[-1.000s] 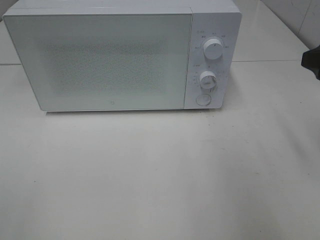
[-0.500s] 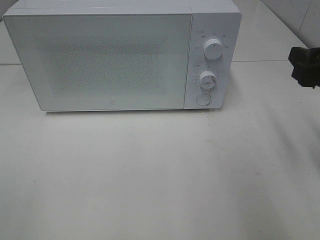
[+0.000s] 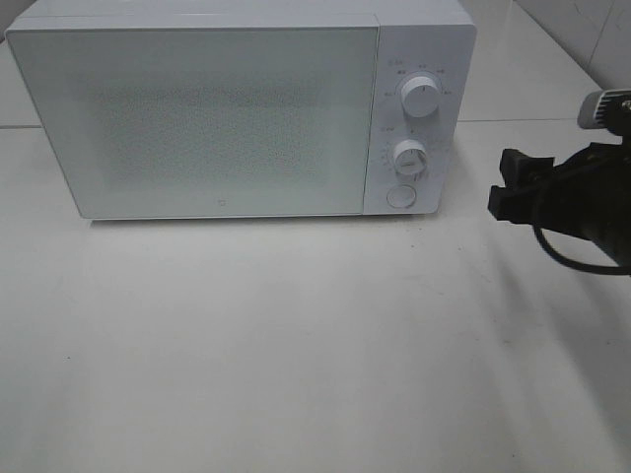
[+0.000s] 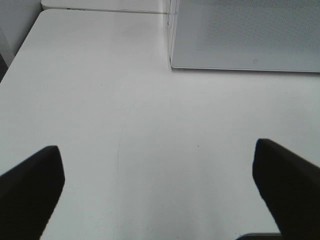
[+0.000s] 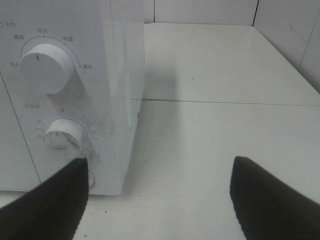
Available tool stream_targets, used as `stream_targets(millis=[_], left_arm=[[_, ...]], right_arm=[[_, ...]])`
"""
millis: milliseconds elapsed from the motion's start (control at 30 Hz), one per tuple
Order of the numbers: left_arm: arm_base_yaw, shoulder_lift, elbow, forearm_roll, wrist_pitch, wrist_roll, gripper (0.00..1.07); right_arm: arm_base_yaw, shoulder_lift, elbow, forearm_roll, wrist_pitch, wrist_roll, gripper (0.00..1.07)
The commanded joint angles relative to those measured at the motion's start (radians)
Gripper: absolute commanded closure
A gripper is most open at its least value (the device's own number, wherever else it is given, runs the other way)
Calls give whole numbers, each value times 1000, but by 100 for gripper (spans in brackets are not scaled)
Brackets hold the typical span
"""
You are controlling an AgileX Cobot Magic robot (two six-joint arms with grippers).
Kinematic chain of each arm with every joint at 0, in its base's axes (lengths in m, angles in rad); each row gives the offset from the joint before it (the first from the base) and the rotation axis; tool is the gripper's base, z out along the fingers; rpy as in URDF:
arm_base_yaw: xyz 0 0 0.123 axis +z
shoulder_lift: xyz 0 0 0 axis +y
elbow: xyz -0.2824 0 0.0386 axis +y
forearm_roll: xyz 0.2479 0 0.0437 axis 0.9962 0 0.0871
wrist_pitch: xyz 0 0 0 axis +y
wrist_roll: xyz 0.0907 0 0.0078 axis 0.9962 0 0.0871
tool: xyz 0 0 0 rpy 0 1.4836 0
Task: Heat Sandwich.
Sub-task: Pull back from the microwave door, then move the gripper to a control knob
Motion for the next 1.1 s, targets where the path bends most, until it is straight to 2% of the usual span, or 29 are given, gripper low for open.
stream_targets(millis=[33, 100, 167, 233, 433, 1100], left_arm=[[-6, -23, 2, 2, 0, -5, 9], [-6, -23, 2, 2, 0, -5, 9], [-6, -23, 2, 2, 0, -5, 9], [-6, -23, 2, 2, 0, -5, 9], [-6, -23, 2, 2, 0, -5, 9], [-6, -23, 2, 2, 0, -5, 9]], right_arm=[[74, 50, -1, 86, -95, -17, 32], [129, 99, -2, 124, -134, -17, 32], [143, 112, -2, 138, -147, -17, 32], [195, 150, -20, 203, -159, -17, 32], [249, 209, -82, 257, -155, -30, 32], [246, 391, -305, 269, -127, -66, 32]])
